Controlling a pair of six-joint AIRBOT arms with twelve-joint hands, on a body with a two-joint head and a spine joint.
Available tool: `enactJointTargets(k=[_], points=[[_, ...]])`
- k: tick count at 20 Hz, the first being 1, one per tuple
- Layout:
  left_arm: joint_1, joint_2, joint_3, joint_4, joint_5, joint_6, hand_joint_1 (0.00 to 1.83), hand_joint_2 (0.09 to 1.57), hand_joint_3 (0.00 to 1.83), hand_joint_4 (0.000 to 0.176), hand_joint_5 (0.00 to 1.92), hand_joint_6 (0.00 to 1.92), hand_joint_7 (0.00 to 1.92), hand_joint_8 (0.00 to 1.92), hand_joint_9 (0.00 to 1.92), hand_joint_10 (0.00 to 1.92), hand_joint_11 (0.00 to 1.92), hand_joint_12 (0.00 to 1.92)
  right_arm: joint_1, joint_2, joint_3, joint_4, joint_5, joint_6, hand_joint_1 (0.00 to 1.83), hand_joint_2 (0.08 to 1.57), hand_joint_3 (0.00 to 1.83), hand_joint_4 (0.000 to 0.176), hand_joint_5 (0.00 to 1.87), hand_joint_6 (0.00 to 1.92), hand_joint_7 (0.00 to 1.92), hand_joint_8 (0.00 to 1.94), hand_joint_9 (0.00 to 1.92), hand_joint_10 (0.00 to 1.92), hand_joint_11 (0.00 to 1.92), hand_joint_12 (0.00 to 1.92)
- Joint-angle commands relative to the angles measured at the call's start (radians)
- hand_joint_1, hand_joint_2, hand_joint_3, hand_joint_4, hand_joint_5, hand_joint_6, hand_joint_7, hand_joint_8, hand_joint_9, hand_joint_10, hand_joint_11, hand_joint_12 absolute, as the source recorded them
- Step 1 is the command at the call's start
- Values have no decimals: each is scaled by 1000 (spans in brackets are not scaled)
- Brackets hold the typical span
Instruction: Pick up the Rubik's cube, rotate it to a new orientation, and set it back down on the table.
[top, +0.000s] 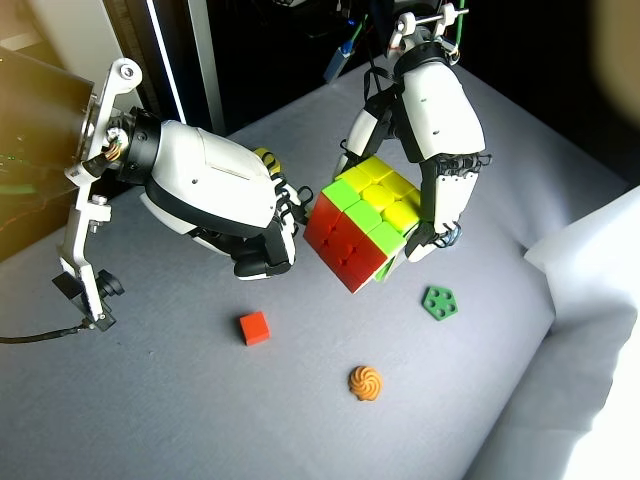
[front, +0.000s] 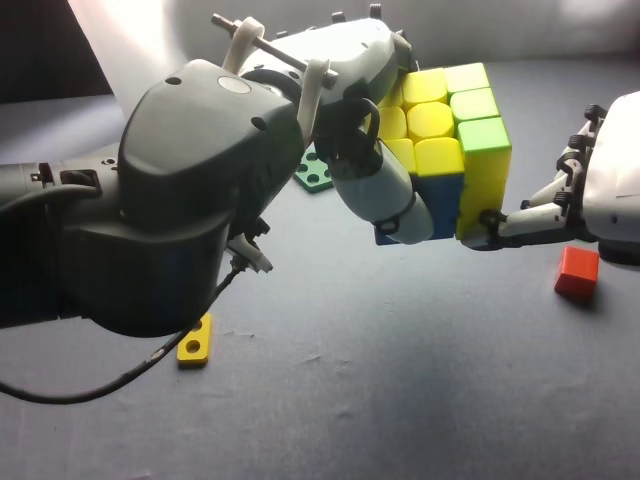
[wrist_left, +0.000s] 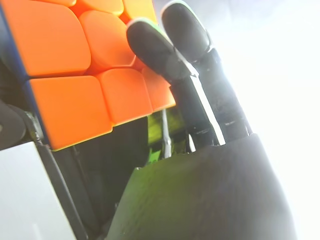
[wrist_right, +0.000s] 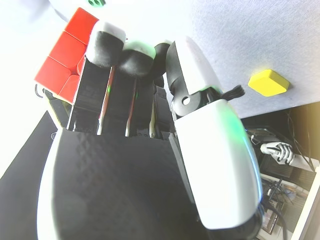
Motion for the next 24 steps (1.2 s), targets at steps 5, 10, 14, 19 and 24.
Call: enactJointTargets(k=[5, 10, 14, 19, 24], points=[[-20, -1, -8, 67, 9, -14, 1386, 1076, 0, 0, 985, 883, 1047, 890, 1010, 1116, 905, 1352, -2, -10, 20, 21, -78, -8, 1305, 1280, 0, 0, 209, 0, 675, 1566, 902, 1921, 824, 1921], [-23, -1, -10, 67, 8, -13, 1387, 1081, 0, 0, 986, 875, 1050, 933, 979, 1138, 855, 1309, -2, -10, 19, 22, -62, -8, 1298, 1293, 3, 0, 205, 4, 650, 1601, 874, 1921, 841, 1921], [-24, 4, -11, 67, 8, -13, 1384, 1084, 0, 0, 953, 990, 1059, 812, 992, 1134, 842, 1264, 8, -5, 15, 22, -14, -8, 1299, 1288, 1, 17, 186, 1, 658, 1590, 881, 1921, 811, 1921], [-23, 4, -13, 67, 8, -11, 1386, 1081, 1, 0, 922, 1043, 1071, 878, 1003, 1046, 846, 1257, 70, 31, -13, 22, 4, -9, 1300, 1291, 0, 0, 235, 8, 654, 1597, 894, 1921, 847, 1921], [-23, 4, -12, 70, 8, -10, 1386, 1076, 0, 0, 939, 1031, 1077, 777, 1036, 1048, 911, 1231, 127, 57, -15, 22, 9, -11, 1297, 1288, 0, 0, 252, 4, 663, 1586, 874, 1921, 774, 1921]])
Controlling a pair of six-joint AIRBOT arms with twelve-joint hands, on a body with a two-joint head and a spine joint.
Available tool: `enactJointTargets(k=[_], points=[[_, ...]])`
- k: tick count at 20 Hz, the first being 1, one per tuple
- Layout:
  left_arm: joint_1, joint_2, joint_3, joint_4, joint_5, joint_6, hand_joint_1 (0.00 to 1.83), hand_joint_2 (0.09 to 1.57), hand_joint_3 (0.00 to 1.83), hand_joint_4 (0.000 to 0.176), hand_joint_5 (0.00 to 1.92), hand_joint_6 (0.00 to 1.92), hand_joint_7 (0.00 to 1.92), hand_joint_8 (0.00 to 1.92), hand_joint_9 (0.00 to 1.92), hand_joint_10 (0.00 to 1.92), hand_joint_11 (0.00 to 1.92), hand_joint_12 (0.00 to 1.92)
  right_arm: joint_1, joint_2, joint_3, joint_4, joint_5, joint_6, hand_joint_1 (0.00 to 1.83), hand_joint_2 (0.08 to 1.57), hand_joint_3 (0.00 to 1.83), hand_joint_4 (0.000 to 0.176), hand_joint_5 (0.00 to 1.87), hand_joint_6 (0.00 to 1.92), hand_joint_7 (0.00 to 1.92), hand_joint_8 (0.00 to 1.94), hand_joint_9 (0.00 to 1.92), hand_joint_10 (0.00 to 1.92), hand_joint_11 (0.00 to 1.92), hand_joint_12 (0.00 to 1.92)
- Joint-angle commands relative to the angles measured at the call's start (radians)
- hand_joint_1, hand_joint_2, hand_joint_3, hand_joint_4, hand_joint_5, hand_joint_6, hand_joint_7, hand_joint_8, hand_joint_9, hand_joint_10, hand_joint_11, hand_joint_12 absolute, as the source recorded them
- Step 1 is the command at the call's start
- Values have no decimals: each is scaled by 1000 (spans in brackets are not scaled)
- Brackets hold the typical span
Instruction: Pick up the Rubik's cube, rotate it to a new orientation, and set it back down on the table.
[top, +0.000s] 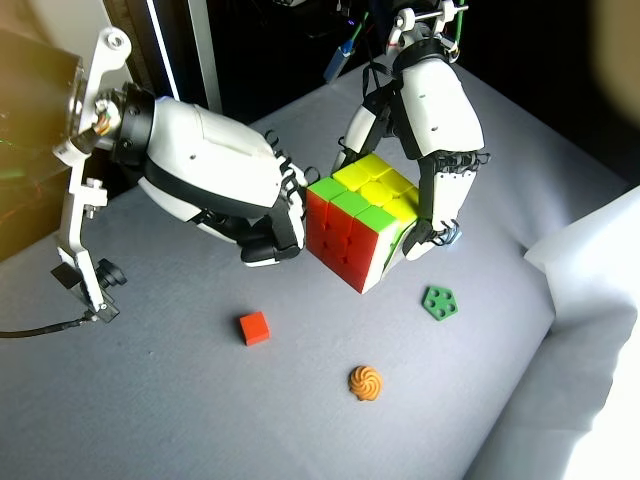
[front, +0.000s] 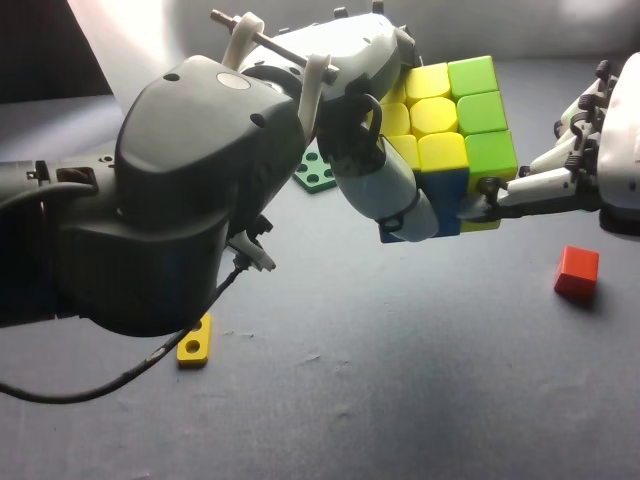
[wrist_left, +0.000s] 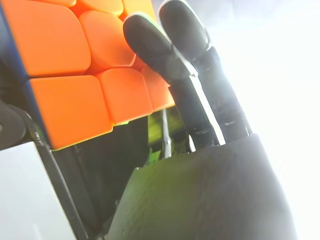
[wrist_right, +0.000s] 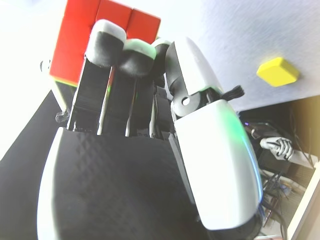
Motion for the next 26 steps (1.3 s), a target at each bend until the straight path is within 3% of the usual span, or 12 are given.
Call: enactJointTargets(k=[1, 2, 5, 9, 12, 15, 16, 18, 22, 26], points=[[-16, 0, -4, 69, 7, -5, 1386, 1075, 0, 0, 949, 1004, 1076, 767, 1037, 1064, 926, 1231, 24, 7, 3, 33, -67, -10, 1300, 1287, 0, 0, 254, 4, 664, 1583, 882, 1921, 784, 1921], [-16, 0, -4, 69, 7, -5, 1390, 1065, 0, 0, 987, 929, 1100, 736, 1043, 1064, 924, 1231, 33, 10, 3, 33, -63, -10, 1303, 1283, 0, 0, 269, 7, 671, 1572, 873, 1921, 771, 1921], [-17, 0, -4, 69, 6, -5, 1389, 1067, 0, 0, 966, 967, 1084, 737, 1060, 1074, 950, 1312, 56, 19, 0, 33, -41, -10, 1303, 1283, 0, 0, 272, 3, 671, 1570, 884, 1921, 833, 1921], [-19, 0, -4, 69, 6, -5, 1387, 1070, 0, 0, 946, 1040, 1117, 671, 1040, 1048, 925, 1252, 110, 56, -31, 33, 6, -11, 1307, 1280, 0, 0, 272, 4, 673, 1563, 876, 1921, 829, 1921], [-21, 0, -4, 69, 6, -5, 1386, 1073, 0, 0, 958, 995, 1078, 781, 1031, 1058, 915, 1218, 186, 92, -49, 30, 37, -11, 1294, 1299, 5, 0, 241, 2, 639, 1612, 858, 1921, 795, 1921], [-21, 0, -4, 70, 6, -5, 1389, 1068, 0, 0, 972, 943, 1099, 725, 1039, 1083, 911, 1214, 275, 132, -54, 30, 56, -10, 1299, 1292, 2, 0, 270, 6, 653, 1603, 882, 1921, 787, 1921], [-19, 1, -2, 86, 6, -5, 1387, 1071, 1, 0, 958, 1014, 1095, 720, 1034, 1065, 917, 1233, 296, 147, -54, 30, 56, -10, 1297, 1294, 2, 0, 267, 3, 650, 1606, 893, 1921, 822, 1921], [-12, 8, -1, 108, 12, -5, 1385, 1076, 0, 0, 943, 1080, 1082, 739, 1027, 1039, 899, 1217, 298, 155, -53, 30, 43, -12, 1300, 1288, 0, 0, 260, 2, 659, 1588, 882, 1921, 798, 1921], [25, 16, 11, 160, 55, -5, 1387, 1071, 0, 0, 997, 942, 1084, 793, 998, 1091, 825, 1291, 297, 155, -51, 30, -5, -21, 1301, 1289, 0, 0, 233, 3, 657, 1590, 874, 1921, 803, 1921], [74, 16, 17, 204, 82, -5, 1386, 1073, 1, 0, 987, 956, 1093, 761, 987, 1114, 809, 1297, 292, 155, -51, 47, -8, -20, 1296, 1293, 1, 0, 280, 9, 650, 1598, 870, 1921, 838, 1921]])
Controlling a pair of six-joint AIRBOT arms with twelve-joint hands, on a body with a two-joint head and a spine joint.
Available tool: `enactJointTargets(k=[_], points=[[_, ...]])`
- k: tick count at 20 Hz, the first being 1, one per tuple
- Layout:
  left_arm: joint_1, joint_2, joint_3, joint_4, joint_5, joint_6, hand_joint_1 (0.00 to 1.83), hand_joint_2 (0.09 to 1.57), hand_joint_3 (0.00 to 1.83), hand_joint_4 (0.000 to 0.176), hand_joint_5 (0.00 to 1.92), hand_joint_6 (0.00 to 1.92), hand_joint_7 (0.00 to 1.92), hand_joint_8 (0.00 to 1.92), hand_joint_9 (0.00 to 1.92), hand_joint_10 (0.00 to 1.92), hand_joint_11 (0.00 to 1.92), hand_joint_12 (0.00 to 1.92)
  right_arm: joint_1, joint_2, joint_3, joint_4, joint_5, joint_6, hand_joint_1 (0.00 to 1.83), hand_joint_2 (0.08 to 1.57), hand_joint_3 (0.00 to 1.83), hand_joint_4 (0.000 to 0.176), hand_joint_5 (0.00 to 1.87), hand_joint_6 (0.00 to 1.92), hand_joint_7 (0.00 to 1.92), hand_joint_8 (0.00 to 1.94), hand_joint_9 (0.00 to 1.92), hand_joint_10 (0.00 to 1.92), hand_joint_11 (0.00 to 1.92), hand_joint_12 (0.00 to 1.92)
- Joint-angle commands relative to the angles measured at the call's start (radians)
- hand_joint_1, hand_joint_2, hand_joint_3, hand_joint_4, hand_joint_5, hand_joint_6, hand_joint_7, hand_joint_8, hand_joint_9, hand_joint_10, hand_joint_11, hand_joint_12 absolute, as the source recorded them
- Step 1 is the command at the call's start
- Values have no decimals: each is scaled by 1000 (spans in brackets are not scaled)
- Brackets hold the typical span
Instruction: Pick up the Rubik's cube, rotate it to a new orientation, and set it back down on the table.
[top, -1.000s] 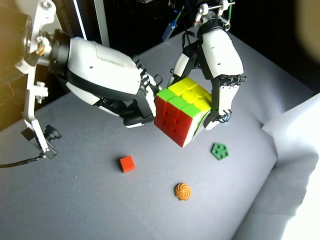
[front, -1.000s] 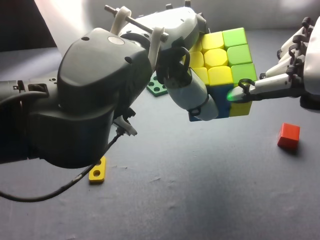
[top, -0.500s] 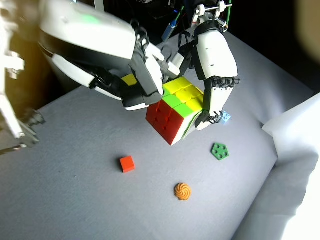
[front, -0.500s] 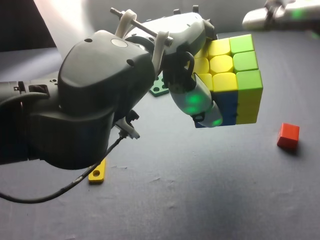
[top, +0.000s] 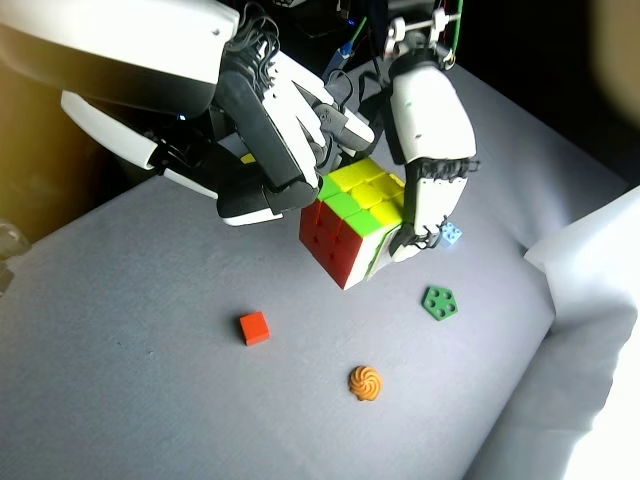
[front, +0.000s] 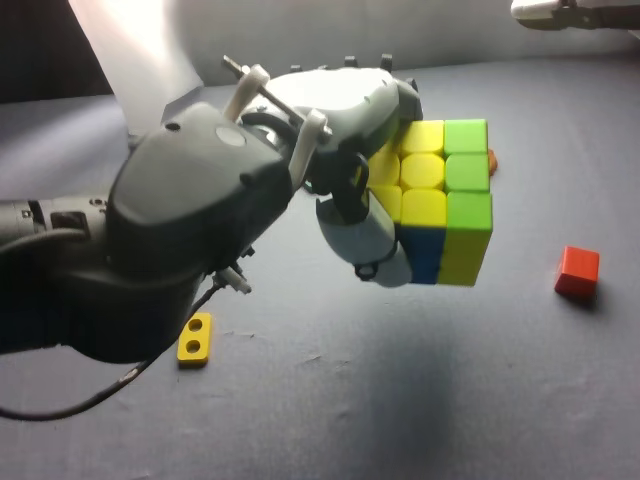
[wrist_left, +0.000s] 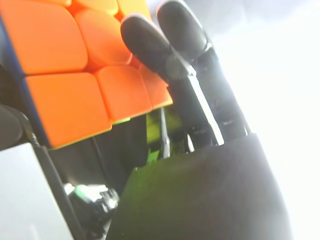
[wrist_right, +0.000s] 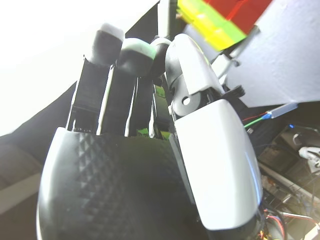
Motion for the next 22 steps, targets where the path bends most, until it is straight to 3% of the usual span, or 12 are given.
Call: enactJointTargets(k=[1, 3, 4, 6, 11, 14, 16, 17, 18, 20, 21, 22], points=[[1, 0, 5, 93, -13, -13, 1382, 1084, 1, 0, 947, 1043, 1073, 766, 979, 1124, 816, 1282, 3, -1, 1, 45, -25, -8, 1298, 1290, 0, 0, 292, 9, 656, 1588, 867, 1921, 837, 1921], [19, -1, 14, 129, 12, -22, 1382, 1086, 1, 0, 933, 1112, 1078, 745, 982, 1090, 849, 1284, -5, -1, 0, 48, -24, -8, 1307, 1279, 0, 0, 288, 4, 679, 1557, 874, 1921, 826, 1921], [29, -3, 21, 148, 30, -22, 1385, 1078, 0, 0, 951, 1031, 1086, 738, 1009, 1110, 863, 1336, -9, -1, 0, 52, -21, -8, 1305, 1281, 0, 0, 285, 2, 675, 1564, 881, 1921, 827, 1921], [43, -5, 25, 165, 33, -26, 1385, 1077, 0, 0, 954, 1044, 1103, 725, 990, 1097, 812, 1333, -12, -1, 0, 57, -19, -8, 1305, 1281, 0, 0, 278, 2, 673, 1567, 886, 1921, 815, 1921], [94, -8, 38, 227, 36, -81, 1386, 1079, 0, 0, 911, 1082, 1111, 672, 1022, 1082, 877, 1254, -15, -1, 0, 61, -13, -8, 1303, 1281, 0, 0, 337, 20, 672, 1565, 873, 1921, 823, 1921], [113, -10, 40, 244, 41, -95, 1380, 1098, 1, 0, 858, 1136, 1057, 786, 1000, 1118, 866, 1231, -15, -1, 0, 61, -10, -8, 1306, 1278, 0, 0, 351, 8, 677, 1558, 871, 1921, 810, 1921], [122, -10, 40, 252, 42, -104, 1382, 1093, 0, 0, 878, 1128, 1077, 743, 1001, 1111, 882, 1244, -15, -1, 0, 61, -10, -7, 1305, 1283, 0, 0, 365, 10, 665, 1576, 866, 1921, 840, 1921], [125, -10, 40, 255, 42, -109, 1369, 1138, 0, 0, 741, 1272, 983, 899, 962, 1192, 873, 1267, -15, -1, 0, 61, -9, -7, 1308, 1278, 0, 0, 385, 11, 673, 1566, 866, 1921, 852, 1921], [127, -10, 40, 255, 42, -111, 1240, 1174, 3, 0, 727, 1353, 983, 1007, 971, 997, 860, 1284, -15, -1, 0, 61, -8, -7, 1305, 1282, 0, 0, 381, 6, 664, 1576, 849, 1921, 825, 1921], [128, -10, 40, 255, 42, -112, 1225, 1154, 2, 0, 781, 1263, 1039, 967, 1083, 755, 917, 1198, -16, -1, -1, 61, -7, -7, 1305, 1285, 1, 0, 367, 0, 660, 1588, 845, 1921, 823, 1921], [128, -10, 41, 255, 42, -113, 1347, 1115, 9, 0, 826, 1151, 1027, 889, 1007, 1069, 901, 1191, -16, -1, -1, 61, -7, -7, 1294, 1301, 9, 9, 301, 0, 631, 1632, 835, 1921, 804, 1921], [128, -10, 42, 255, 42, -114, 1373, 1100, 0, 0, 879, 1116, 1042, 818, 997, 1107, 863, 1228, -16, -1, -1, 61, -5, -7, 1294, 1302, 8, 12, 304, 5, 628, 1632, 814, 1921, 773, 1921]])
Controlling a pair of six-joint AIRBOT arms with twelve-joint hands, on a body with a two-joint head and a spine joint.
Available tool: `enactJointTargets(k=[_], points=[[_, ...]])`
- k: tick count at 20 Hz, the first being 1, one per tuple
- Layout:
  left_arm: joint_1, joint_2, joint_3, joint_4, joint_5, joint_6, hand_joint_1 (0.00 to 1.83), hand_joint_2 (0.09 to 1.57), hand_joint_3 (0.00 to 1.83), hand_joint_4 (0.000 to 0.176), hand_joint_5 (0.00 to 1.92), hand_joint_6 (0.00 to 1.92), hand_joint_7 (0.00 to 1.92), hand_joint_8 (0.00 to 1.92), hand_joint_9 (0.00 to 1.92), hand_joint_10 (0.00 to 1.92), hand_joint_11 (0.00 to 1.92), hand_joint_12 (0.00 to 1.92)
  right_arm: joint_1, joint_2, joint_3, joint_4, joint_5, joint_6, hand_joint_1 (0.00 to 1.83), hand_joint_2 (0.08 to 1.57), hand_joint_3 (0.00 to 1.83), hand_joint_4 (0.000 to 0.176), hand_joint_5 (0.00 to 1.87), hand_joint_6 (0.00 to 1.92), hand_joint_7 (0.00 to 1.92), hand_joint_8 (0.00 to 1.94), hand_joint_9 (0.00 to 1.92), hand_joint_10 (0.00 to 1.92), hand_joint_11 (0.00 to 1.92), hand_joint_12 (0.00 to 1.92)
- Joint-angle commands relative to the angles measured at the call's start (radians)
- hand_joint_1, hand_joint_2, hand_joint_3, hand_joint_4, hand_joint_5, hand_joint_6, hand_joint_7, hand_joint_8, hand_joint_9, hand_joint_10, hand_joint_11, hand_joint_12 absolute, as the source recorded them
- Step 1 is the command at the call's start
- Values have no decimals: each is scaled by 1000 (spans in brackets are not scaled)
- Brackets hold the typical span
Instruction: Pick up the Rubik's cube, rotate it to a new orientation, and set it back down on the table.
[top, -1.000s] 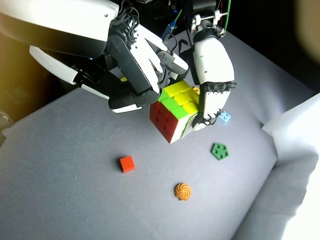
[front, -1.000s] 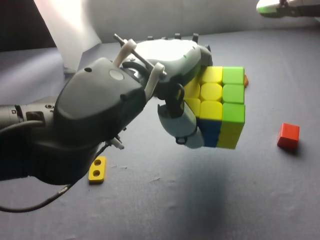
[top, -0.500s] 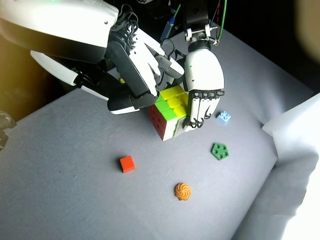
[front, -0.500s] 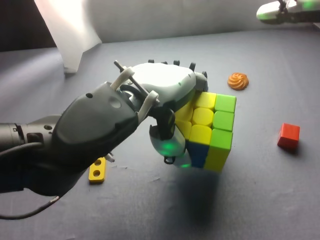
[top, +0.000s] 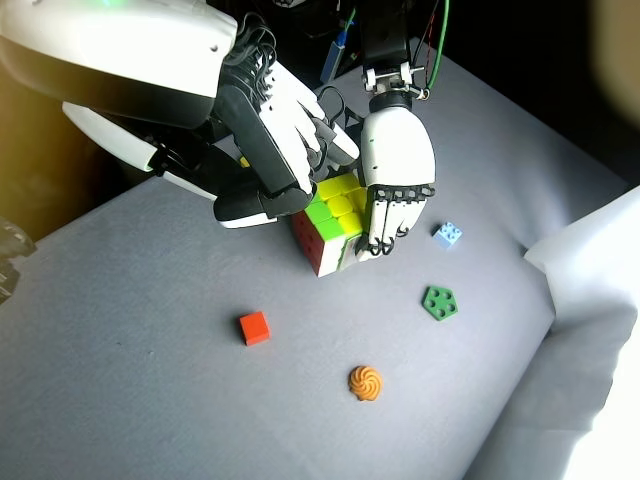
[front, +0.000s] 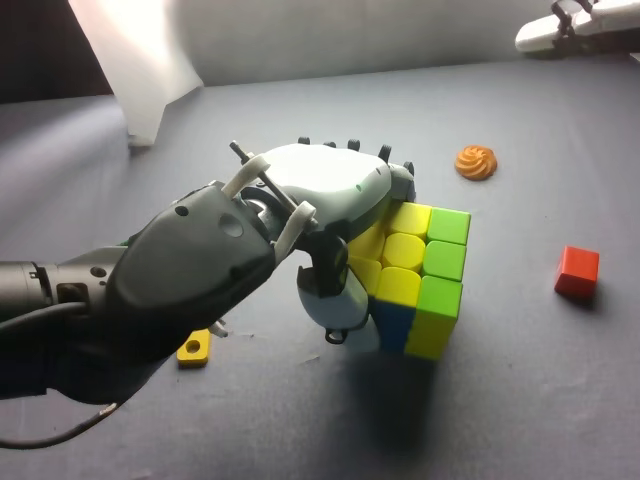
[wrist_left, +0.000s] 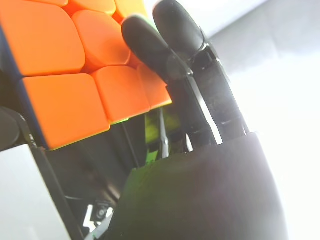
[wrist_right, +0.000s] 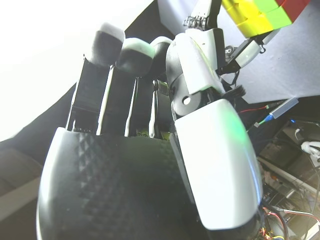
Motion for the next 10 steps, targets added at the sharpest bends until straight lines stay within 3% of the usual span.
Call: enactJointTargets(k=[1, 2, 4, 5, 6, 7, 8, 9, 10], points=[[-11, -2, 5, 53, -53, -13, 1387, 1076, 0, 0, 949, 944, 1083, 795, 1028, 1086, 880, 1254, 9, -1, -1, 38, -15, -5, 1294, 1302, 8, 5, 316, 10, 628, 1631, 809, 1921, 768, 1921], [-11, -2, 5, 53, -53, -13, 1386, 1084, 3, 0, 972, 846, 1040, 915, 981, 1157, 859, 1254, 9, -1, -1, 38, -15, -5, 1294, 1301, 6, 1, 302, 3, 631, 1628, 816, 1921, 794, 1921], [-8, -2, 4, 55, -53, -18, 1368, 1145, 3, 0, 809, 1056, 923, 1088, 886, 1296, 717, 1259, 9, -1, -1, 38, -15, -5, 1298, 1296, 3, 0, 323, 7, 641, 1614, 846, 1921, 838, 1921], [-7, -2, 3, 55, -53, -18, 1360, 1173, 3, 0, 757, 1139, 877, 1154, 826, 1387, 607, 1350, 9, -1, -1, 38, -15, -5, 1298, 1296, 2, 0, 307, 1, 641, 1611, 851, 1921, 842, 1921], [-7, -1, 1, 55, -53, -18, 1358, 1176, 0, 0, 755, 1148, 873, 1154, 821, 1396, 583, 1395, 10, -1, -1, 38, -15, -5, 1298, 1296, 2, 0, 294, 1, 641, 1610, 850, 1921, 826, 1921], [-6, -1, 0, 55, -53, -18, 1225, 1174, 0, 0, 810, 1170, 895, 1171, 781, 1024, 559, 1404, 10, -1, -1, 38, -15, -5, 1298, 1296, 2, 0, 293, 1, 642, 1611, 851, 1921, 823, 1921], [-5, -1, -1, 55, -53, -18, 1204, 1170, 0, 0, 802, 1172, 931, 1152, 780, 890, 517, 1434, 10, -1, -1, 38, -15, -5, 1298, 1296, 2, 0, 295, 2, 641, 1614, 863, 1921, 842, 1921], [-5, -1, -2, 55, -53, -18, 1151, 1158, 0, 0, 870, 1123, 825, 700, 749, 813, 466, 1428, 10, -1, -1, 38, -15, -5, 1297, 1300, 3, 0, 297, 2, 636, 1621, 870, 1921, 839, 1921], [-4, -1, -2, 54, -53, -18, 1113, 1062, 0, 0, 704, 560, 775, 428, 690, 693, 403, 1347, 10, -1, -1, 38, -15, -5, 1305, 1286, 0, 0, 333, 10, 659, 1584, 859, 1921, 846, 1921]])
